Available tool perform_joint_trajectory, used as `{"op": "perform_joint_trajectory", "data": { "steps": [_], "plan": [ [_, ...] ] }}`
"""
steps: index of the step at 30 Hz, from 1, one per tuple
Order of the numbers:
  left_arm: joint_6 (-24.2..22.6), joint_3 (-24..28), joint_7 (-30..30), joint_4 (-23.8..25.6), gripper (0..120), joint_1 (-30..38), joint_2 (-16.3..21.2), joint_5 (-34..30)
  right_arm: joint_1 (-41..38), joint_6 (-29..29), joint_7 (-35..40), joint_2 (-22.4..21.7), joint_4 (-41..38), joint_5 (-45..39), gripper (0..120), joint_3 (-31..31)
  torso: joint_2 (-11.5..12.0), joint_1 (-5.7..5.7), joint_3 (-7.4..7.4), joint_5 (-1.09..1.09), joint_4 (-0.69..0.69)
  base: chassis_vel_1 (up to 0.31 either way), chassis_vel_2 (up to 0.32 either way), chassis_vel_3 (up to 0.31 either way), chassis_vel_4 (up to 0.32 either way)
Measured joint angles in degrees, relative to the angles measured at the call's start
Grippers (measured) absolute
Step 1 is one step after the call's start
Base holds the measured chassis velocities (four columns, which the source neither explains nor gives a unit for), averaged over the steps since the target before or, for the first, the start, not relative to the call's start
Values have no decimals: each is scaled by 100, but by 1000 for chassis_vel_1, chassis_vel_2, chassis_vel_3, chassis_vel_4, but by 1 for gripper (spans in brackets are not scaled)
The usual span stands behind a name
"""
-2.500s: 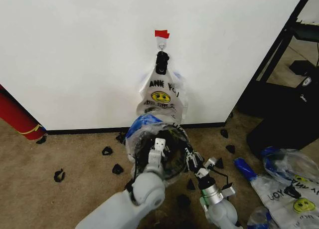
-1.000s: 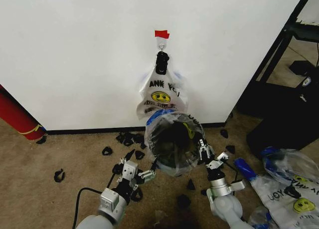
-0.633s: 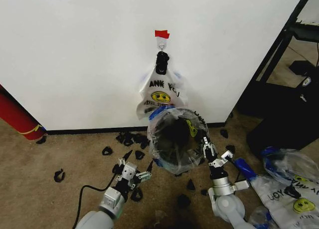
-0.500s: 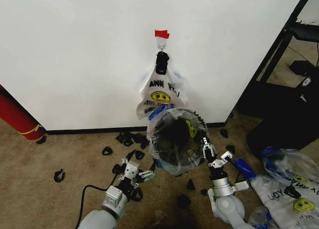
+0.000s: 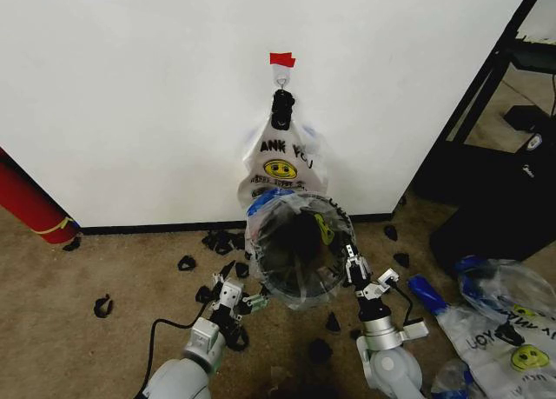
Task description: Pick up the garbage bag from the wall and place it over the trash bin.
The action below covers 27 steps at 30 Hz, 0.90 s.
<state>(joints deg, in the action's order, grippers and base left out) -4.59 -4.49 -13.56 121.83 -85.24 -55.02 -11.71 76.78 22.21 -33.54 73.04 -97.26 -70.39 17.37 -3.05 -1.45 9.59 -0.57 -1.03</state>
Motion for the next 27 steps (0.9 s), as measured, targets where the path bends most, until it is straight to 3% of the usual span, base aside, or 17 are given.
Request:
{"op": "perform_joint_trajectory", "data": {
  "steps": [9,27],
  "plan": [
    [102,-6,65,440,100,-186,7,-438,-52,-18,7,55,78,-12,1,-49,0,0,0,0,0,0,0,0,0],
    [105,-26,25,-667,100,553,-258,-429,247,-117,-69,-27,-261,-49,1,-182,0,0,0,-1,0,0,0,0,0]
  ]
}}
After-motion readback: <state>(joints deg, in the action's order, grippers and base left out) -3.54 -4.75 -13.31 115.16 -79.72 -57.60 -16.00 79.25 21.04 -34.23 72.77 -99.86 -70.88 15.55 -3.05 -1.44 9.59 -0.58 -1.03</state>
